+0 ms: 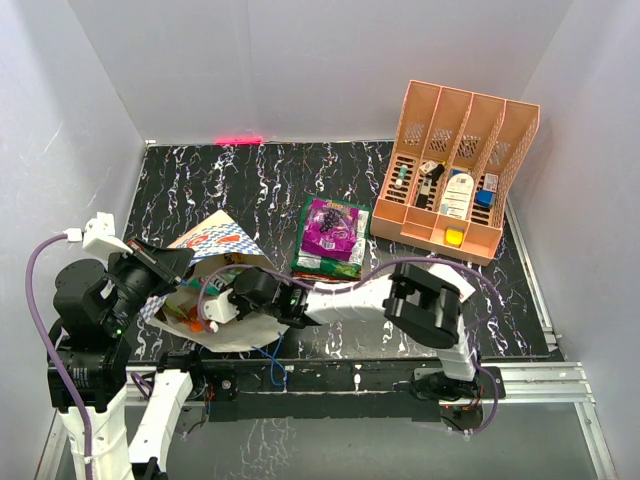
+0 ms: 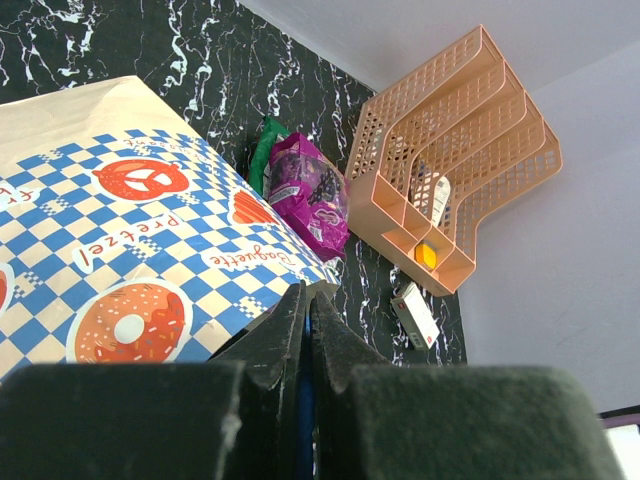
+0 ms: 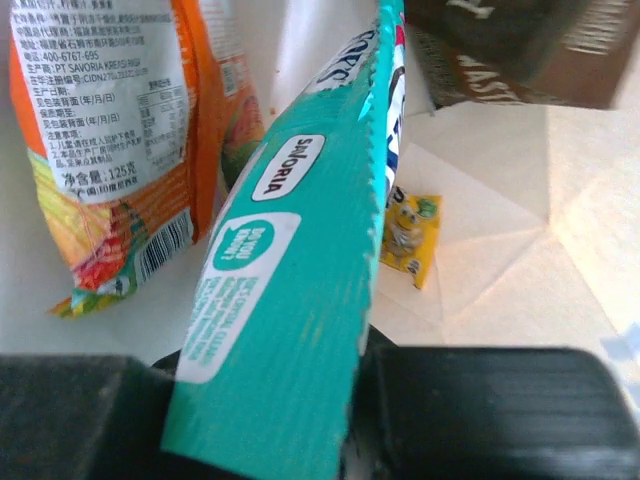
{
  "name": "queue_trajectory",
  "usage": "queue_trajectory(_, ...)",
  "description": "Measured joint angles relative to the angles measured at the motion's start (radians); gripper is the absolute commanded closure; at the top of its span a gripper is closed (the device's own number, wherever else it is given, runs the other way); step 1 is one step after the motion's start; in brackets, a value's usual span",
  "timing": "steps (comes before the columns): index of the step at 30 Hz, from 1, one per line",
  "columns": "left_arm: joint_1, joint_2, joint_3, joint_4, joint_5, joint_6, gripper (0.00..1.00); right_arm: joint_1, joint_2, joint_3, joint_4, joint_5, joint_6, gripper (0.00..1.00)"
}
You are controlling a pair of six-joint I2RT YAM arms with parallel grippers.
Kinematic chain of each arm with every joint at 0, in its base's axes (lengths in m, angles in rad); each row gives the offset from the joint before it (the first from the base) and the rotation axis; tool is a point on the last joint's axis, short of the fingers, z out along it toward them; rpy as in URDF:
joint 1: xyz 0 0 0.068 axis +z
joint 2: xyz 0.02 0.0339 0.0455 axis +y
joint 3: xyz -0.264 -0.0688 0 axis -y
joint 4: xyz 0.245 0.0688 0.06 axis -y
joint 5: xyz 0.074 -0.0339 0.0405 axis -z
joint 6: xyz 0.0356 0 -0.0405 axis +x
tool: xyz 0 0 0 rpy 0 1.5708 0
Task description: Take the snacks out of the paper bag
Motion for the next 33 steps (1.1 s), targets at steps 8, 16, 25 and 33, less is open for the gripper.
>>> queue_trajectory(8, 0.0, 0.0, 0.0, 0.0, -0.003, 0.0, 1.0, -0.032, -0.277, -0.124, -0.028, -0.192, 0.198, 0.93)
queue_trajectory(16, 0.0, 0.0, 0.0, -0.001, -0.021, 0.004, 1.0, -0.165, -0.614, -0.365, -0.045, -0.68, 0.395, 0.93)
queue_trajectory(25, 0.0, 0.0, 0.0, -0.006, -0.044, 0.013, 1.0, -0.25, -0.988, -0.59, -0.059, -0.625, 0.476, 0.93)
queue_trajectory(33, 0.0, 0.008, 0.026, -0.032, -0.06, 0.03, 1.0, -0.308, -1.041, -0.591, 0.037, -0.056, 0.419, 0.93)
